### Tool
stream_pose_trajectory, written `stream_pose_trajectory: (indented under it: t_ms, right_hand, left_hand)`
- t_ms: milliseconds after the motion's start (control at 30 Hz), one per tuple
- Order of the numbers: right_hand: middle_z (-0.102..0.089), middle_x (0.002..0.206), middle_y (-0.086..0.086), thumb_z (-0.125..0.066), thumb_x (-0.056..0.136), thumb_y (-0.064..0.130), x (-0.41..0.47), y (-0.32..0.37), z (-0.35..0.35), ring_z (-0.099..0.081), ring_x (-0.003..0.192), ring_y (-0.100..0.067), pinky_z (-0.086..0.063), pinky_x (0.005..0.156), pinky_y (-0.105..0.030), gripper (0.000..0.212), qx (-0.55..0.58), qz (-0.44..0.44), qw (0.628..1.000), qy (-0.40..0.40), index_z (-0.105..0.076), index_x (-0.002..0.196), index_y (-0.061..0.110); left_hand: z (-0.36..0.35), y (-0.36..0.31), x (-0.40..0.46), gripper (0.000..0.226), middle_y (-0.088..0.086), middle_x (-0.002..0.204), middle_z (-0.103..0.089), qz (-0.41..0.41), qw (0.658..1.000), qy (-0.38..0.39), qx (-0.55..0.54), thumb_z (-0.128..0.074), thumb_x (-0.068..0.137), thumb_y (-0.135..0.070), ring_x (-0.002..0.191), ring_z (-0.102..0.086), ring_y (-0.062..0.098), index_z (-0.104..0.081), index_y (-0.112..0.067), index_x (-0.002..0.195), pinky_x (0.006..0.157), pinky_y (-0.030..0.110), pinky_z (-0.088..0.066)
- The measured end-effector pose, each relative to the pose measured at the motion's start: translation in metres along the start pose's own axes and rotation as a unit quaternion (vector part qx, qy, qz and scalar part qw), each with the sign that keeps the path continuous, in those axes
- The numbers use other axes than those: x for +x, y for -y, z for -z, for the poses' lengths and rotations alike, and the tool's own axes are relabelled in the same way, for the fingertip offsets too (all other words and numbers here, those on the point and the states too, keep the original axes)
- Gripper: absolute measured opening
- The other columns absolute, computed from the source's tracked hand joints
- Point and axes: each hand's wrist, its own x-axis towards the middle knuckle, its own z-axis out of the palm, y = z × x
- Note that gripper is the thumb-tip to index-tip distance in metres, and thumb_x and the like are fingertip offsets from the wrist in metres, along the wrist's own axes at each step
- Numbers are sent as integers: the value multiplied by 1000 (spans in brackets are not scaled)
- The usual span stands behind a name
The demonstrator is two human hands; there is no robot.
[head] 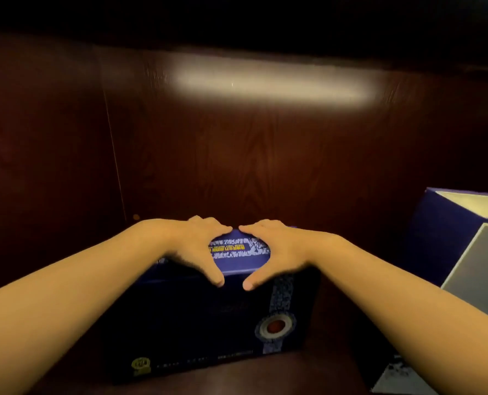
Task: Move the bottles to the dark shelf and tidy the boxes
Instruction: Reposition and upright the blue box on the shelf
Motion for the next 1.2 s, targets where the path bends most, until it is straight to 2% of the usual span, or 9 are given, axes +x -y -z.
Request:
stream_pose_trajectory:
  t_ms: [67, 133, 233, 333, 533, 667, 900, 1100, 1200]
  right_hand:
    - [-29, 152, 3, -59, 50, 96, 1, 1, -15, -26, 138, -22, -25, 116, -46, 131, -2, 4, 999, -41, -14, 156, 33]
    - [-30, 152, 4, -52, 46, 101, 2, -1, -26, -26, 139, -21, -25, 116, -48, 132, 2, -4, 998, -68, -16, 155, 36]
    - [-33, 149, 7, -51, 42, 103, -2, -1, -30, -28, 137, -19, -27, 114, -46, 132, 32, -24, 996, -85, -19, 153, 40]
    - [-35, 145, 6, -49, 40, 104, -10, 6, -33, -31, 133, -19, -28, 109, -40, 132, 38, -40, 994, -95, -21, 152, 41]
    - [-38, 140, 2, -41, 38, 107, -32, 19, -43, -35, 128, -22, -30, 107, -42, 133, 24, -81, 990, -115, -21, 152, 42]
    - [-37, 144, 4, -42, 38, 107, -35, 20, -46, -33, 132, -20, -29, 111, -42, 132, 32, -85, 988, -129, -23, 151, 42]
    - [-36, 147, 10, -44, 37, 107, -35, 20, -48, -33, 135, -16, -30, 113, -42, 131, 48, -99, 982, -154, -25, 150, 45]
    - [-34, 153, 8, -42, 41, 107, -35, 20, -52, -30, 138, -17, -26, 112, -42, 127, 26, -93, 982, -164, -25, 151, 45]
    - [-33, 156, 6, -41, 44, 107, -38, 22, -55, -30, 141, -17, -26, 112, -42, 122, 14, -79, 981, -175, -28, 149, 45]
  left_hand:
    - [-14, 13, -13, 139, -10, 151, -24, 51, 997, -24, 49, -66, 41, -88, 134, -29, 21, -1, -42, 154, 108, 49, -33]
    - [-31, 25, -23, 143, -9, 150, -25, 84, 993, -58, 52, -52, 33, -102, 134, -30, 22, 2, -45, 153, 110, 52, -29]
    - [-43, 32, -28, 142, -8, 151, -27, 77, 990, -113, 24, -42, 30, -108, 135, -30, 22, -3, -47, 152, 115, 53, -20]
    - [-43, 32, -32, 138, -13, 150, -28, 50, 990, -128, 15, -45, 32, -106, 131, -32, 20, -8, -49, 152, 114, 50, -22]
    - [-41, 30, -39, 132, -18, 146, -34, -7, 991, -131, -4, -55, 36, -101, 123, -37, 15, -18, -48, 152, 112, 46, -28]
    - [-44, 31, -39, 128, -20, 145, -37, -22, 989, -145, -24, -59, 39, -99, 126, -37, 13, -22, -48, 151, 114, 49, -25]
    - [-44, 35, -34, 129, -22, 146, -38, -34, 985, -164, -35, -57, 35, -100, 124, -39, 12, -26, -49, 149, 110, 43, -30]
    - [-52, 38, -32, 127, -21, 148, -37, -51, 978, -200, -38, -53, 34, -102, 130, -37, 12, -32, -47, 146, 114, 46, -24]
    - [-56, 36, -37, 122, -18, 151, -36, -57, 974, -216, -41, -55, 37, -100, 136, -33, 12, -38, -45, 145, 115, 43, -23]
